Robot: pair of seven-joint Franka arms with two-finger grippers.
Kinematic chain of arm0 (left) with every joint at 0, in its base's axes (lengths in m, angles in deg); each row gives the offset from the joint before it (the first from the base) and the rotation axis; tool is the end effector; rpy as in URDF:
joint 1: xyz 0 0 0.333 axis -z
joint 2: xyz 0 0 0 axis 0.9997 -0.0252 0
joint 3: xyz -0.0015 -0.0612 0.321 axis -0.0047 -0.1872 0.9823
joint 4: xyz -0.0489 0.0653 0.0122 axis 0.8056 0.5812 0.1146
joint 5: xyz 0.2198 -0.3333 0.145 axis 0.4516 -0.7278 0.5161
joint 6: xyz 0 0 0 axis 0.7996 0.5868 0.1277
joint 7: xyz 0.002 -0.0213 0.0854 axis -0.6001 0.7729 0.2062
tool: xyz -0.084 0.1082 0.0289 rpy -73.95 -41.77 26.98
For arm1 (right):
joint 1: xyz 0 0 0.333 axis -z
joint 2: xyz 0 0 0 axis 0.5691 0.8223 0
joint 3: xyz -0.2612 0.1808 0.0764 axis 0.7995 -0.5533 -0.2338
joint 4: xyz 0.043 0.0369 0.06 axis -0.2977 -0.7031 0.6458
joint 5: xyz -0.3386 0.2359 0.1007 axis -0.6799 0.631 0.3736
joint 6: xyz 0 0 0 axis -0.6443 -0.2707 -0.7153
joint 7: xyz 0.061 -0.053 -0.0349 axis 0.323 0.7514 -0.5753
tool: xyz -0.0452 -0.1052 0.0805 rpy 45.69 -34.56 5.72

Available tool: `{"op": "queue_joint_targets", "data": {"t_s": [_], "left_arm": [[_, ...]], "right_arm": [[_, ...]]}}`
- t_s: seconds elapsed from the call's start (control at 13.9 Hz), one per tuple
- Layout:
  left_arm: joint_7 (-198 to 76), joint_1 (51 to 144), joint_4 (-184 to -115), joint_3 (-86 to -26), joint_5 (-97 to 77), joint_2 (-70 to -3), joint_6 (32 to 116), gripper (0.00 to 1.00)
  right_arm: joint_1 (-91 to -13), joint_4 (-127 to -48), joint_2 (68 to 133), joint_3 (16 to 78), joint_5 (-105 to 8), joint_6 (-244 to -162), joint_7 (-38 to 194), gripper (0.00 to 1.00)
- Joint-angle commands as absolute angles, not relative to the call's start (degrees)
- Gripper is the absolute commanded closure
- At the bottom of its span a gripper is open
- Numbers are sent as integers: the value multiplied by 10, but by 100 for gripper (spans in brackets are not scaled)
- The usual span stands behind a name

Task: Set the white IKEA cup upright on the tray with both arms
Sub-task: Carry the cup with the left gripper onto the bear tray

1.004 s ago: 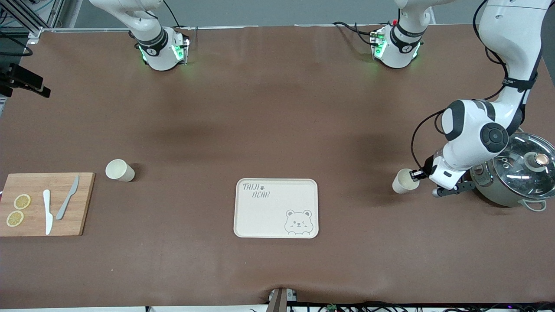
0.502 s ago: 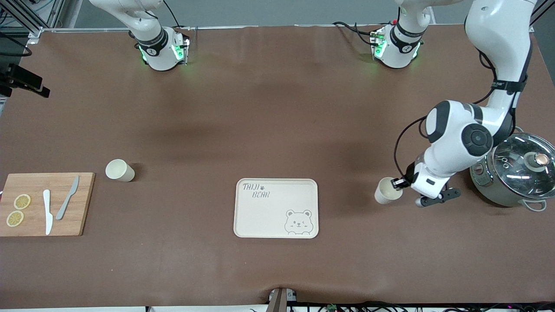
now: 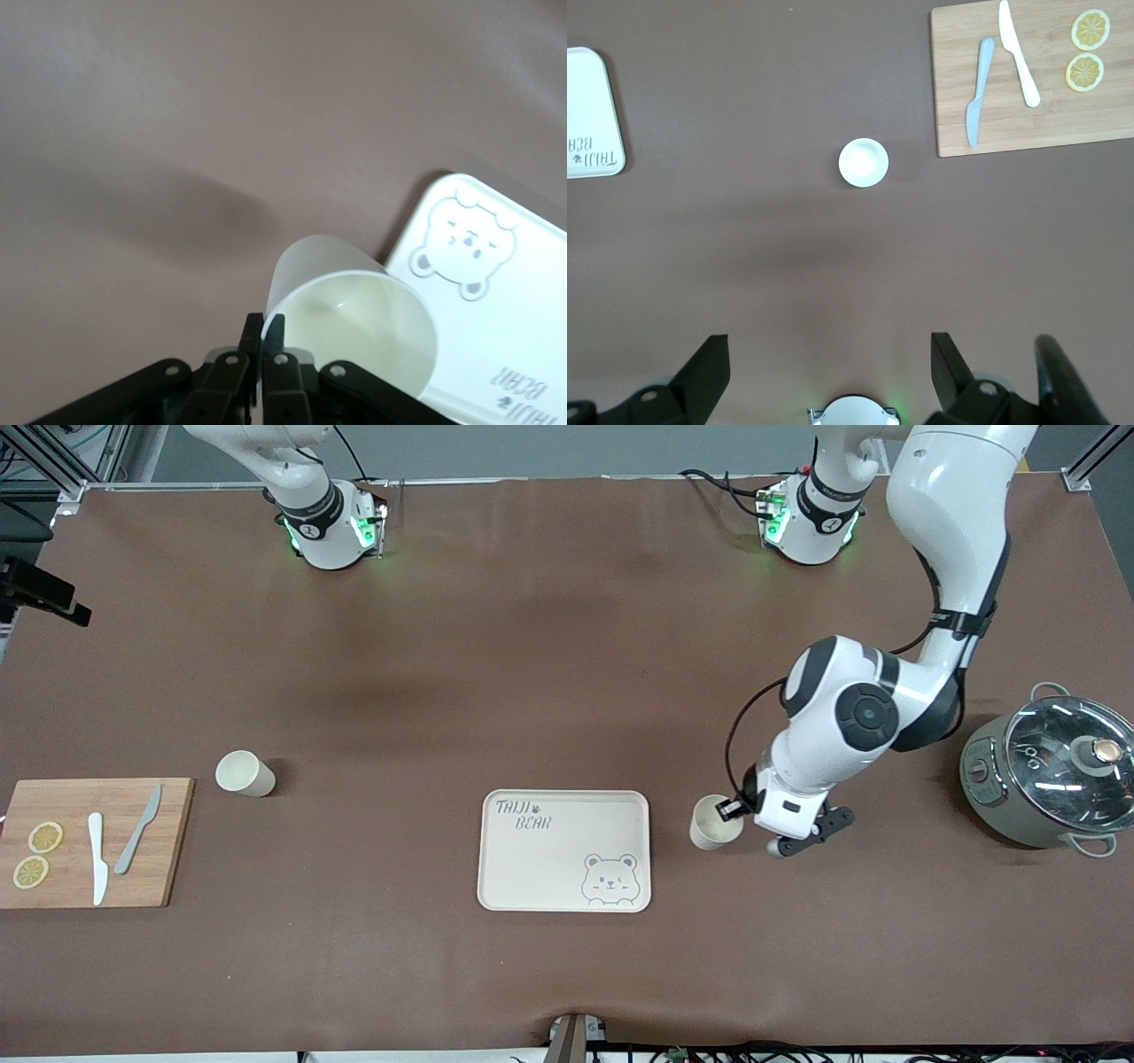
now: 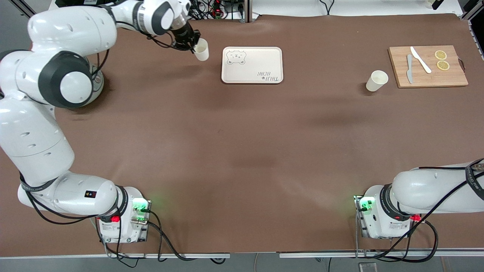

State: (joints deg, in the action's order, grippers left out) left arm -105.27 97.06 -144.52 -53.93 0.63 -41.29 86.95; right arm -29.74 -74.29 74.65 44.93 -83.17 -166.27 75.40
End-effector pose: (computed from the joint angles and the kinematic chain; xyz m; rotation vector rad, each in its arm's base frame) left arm 0.6700 -0.2842 0.2841 2.8909 0.7119 0.0278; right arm 0.5473 -0.0737 0.6409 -3.0856 0.1464 0.1388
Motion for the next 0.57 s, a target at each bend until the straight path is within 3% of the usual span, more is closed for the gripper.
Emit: {"op": "queue_joint_targets", "data": {"t_s": [0.0, 0.5], "left_arm": [[-1121, 1001, -1387, -537, 12, -453, 856, 100], [-1240, 1066, -1281, -535, 12, -545, 862, 100]], "right_arm": [[-283, -735, 753, 443, -822, -1664, 750, 0], [-270, -735, 759, 443, -791, -1697, 751, 0]]}}
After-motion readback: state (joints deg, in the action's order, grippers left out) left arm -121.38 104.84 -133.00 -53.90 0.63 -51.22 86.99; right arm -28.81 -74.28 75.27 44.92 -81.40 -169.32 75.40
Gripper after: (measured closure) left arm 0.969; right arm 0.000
